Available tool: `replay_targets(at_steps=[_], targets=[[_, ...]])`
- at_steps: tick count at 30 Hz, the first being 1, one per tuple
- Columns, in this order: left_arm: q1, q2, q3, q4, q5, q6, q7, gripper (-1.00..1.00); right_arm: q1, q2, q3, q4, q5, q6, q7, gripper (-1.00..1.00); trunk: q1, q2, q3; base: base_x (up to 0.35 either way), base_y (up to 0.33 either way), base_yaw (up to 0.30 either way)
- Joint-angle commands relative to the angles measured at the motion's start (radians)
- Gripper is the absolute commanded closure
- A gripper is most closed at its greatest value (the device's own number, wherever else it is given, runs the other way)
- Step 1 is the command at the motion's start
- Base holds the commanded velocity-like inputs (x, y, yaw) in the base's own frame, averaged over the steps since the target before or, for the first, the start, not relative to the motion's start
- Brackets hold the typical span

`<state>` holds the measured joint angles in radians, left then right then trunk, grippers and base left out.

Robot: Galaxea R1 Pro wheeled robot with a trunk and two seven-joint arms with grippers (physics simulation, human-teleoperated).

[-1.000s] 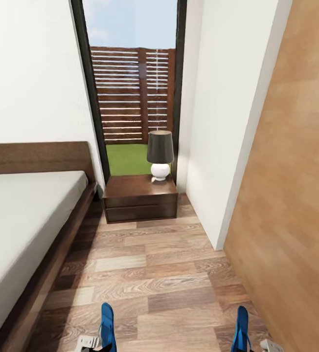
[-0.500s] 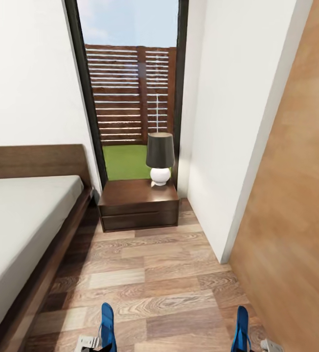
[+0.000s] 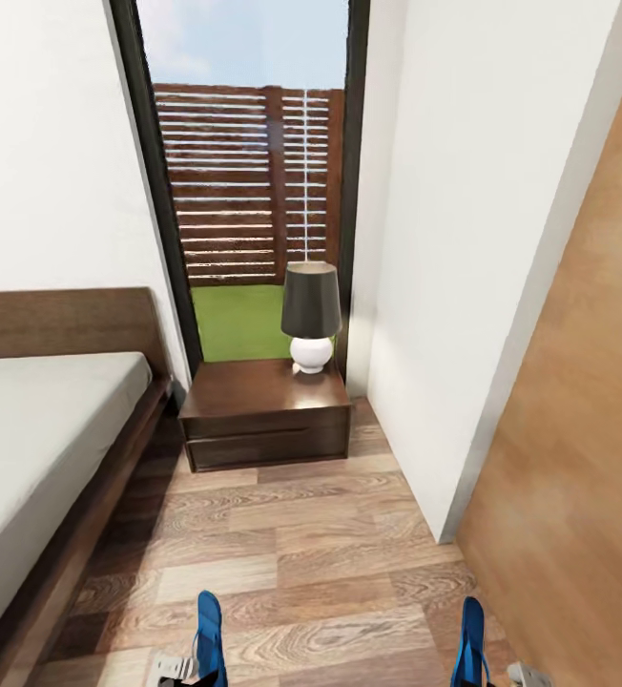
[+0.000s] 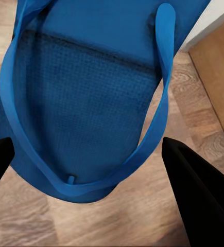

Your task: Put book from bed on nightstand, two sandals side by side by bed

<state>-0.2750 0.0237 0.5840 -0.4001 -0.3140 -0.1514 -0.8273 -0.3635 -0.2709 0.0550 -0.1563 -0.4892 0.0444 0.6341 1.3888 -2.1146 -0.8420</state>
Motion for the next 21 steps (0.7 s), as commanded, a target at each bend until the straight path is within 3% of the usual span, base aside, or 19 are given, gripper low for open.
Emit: replay_targets(at_steps=[1,21], targets=[[-0.001,-0.001,0.008,0.0,-0.01,-0.007,-0.004,1.0,0.0,-0.001,0.005,0.0,-0.011,0.005,0.002,1.0,0.0,0.0,-0.001,0.322,-0.001,0.0],[-0.001,-0.001,0.008,0.0,-0.01,-0.007,-0.004,1.0,-0.001,-0.001,0.005,0.0,-0.011,0.005,0.002,1.0,0.0,0.0,-0.001,0.322,0.0,0.0]])
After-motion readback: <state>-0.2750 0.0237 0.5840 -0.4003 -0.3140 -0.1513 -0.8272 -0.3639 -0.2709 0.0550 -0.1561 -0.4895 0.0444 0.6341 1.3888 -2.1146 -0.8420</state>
